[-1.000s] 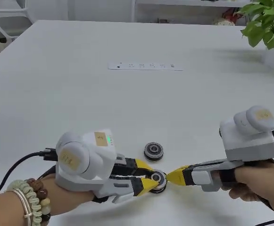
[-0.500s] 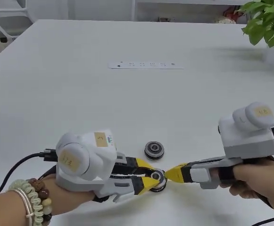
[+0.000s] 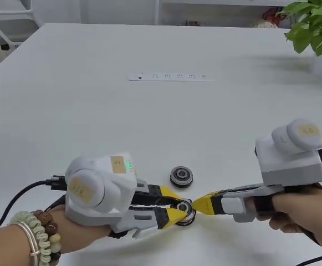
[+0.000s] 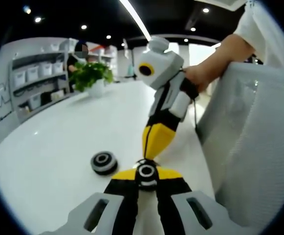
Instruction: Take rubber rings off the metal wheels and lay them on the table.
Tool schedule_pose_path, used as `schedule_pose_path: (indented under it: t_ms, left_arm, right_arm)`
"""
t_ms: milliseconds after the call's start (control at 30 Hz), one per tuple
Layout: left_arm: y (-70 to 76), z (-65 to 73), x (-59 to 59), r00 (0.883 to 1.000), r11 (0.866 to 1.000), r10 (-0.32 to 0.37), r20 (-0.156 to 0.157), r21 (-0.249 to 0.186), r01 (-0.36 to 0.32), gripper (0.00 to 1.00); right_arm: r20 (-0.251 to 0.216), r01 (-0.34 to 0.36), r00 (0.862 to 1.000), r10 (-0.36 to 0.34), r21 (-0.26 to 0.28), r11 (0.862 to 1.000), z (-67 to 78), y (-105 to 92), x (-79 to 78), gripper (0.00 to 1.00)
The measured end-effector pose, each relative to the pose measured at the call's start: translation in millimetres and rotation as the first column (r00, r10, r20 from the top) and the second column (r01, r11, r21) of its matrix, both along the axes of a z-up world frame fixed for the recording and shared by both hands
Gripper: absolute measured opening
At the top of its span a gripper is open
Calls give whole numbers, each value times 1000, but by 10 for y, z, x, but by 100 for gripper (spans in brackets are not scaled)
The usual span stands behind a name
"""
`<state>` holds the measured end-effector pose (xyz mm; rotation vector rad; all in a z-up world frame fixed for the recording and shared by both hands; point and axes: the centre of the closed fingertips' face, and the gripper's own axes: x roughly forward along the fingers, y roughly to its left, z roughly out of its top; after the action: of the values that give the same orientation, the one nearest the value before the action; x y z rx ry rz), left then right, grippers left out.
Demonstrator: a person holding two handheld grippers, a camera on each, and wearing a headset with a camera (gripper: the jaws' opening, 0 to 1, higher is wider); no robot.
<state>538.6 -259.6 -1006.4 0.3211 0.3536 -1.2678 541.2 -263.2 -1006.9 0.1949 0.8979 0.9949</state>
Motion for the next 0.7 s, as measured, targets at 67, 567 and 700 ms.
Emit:
schedule_pose_path:
  t_ms: [67,567,700]
  left_arm:
    - [-3,2,0,1000,1000,0,0,-1,0,14]
    - [-4,3,-1,1000,1000,3,0,-6,-3,14]
    - [-2,1,0,1000,1000,4,-1,-7,-4,14]
  right_arm:
    - [-3,2,1000,-2,2,1000,1,2,-2,0]
    - [-17,5,1000,-5,18,1000,7,15,9,0]
    - [-17,3,1000,-3,21,1000,8,18,12,0]
